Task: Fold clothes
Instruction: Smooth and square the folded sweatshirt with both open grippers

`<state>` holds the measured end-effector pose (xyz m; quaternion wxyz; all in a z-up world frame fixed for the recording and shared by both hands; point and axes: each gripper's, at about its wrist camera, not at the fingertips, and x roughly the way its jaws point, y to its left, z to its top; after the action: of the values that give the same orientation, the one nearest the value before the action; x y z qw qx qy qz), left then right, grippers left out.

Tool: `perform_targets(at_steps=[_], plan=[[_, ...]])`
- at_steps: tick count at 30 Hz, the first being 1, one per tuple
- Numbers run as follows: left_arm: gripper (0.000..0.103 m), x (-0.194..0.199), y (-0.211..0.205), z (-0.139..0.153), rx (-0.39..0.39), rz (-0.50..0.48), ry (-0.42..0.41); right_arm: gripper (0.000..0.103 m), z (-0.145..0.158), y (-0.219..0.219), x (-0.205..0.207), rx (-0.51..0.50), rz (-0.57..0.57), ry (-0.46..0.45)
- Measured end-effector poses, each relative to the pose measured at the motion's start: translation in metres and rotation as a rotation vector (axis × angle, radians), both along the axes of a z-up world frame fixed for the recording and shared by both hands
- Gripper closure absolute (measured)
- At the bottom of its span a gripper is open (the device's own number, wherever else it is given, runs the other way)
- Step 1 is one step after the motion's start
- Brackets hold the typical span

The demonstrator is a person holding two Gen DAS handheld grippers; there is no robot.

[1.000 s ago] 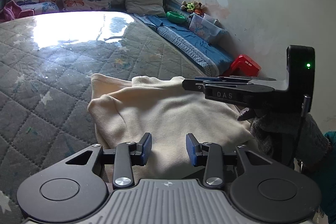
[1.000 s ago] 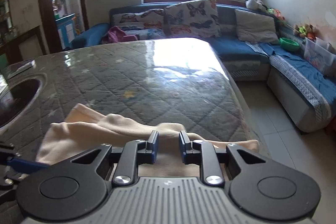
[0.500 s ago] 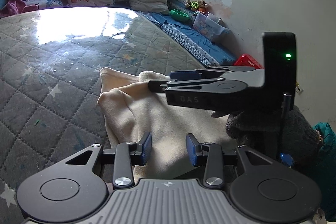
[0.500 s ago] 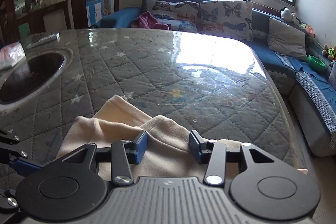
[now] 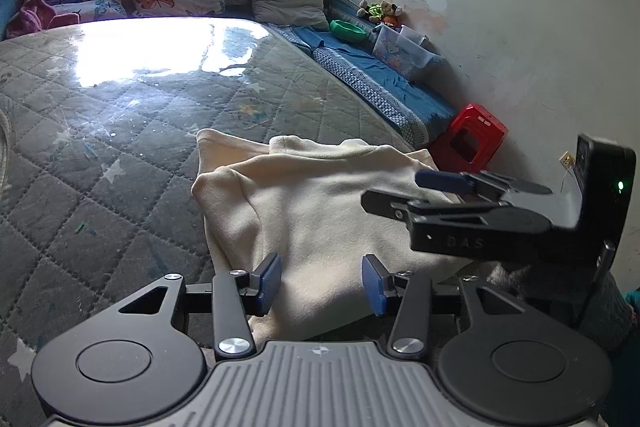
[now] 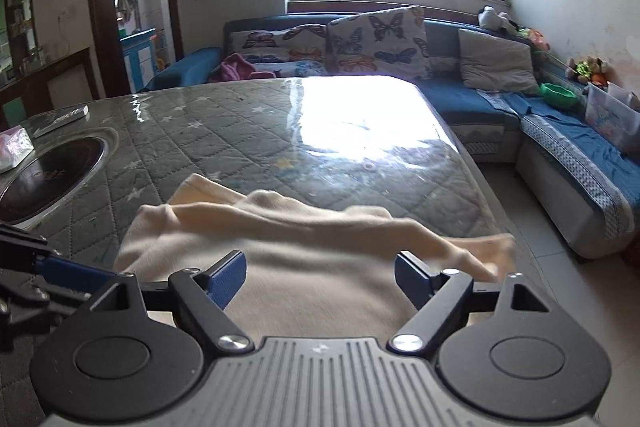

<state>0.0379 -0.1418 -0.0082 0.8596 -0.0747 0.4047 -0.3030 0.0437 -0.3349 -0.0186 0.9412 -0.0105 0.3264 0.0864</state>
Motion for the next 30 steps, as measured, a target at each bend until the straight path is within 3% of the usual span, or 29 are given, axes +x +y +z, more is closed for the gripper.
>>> perform_targets(at_steps=[8, 12, 24, 30], plan=[[0.053, -0.003, 0.003, -0.001, 0.008, 0.013, -0.005, 0.0, -0.012, -0.004, -0.033, 0.0, -0.045, -0.008], [0.044, -0.003, 0.004, -0.001, 0.015, 0.026, -0.007, 0.0, -0.015, -0.004, -0.049, 0.011, -0.07, -0.039], [0.037, -0.005, 0.012, -0.009, 0.031, 0.074, 0.011, 0.0, -0.023, 0.005, -0.053, -0.006, -0.096, -0.08], [0.037, -0.006, 0.013, -0.01, 0.055, 0.109, 0.0, 0.0, -0.014, -0.002, -0.065, 0.018, -0.161, -0.111]])
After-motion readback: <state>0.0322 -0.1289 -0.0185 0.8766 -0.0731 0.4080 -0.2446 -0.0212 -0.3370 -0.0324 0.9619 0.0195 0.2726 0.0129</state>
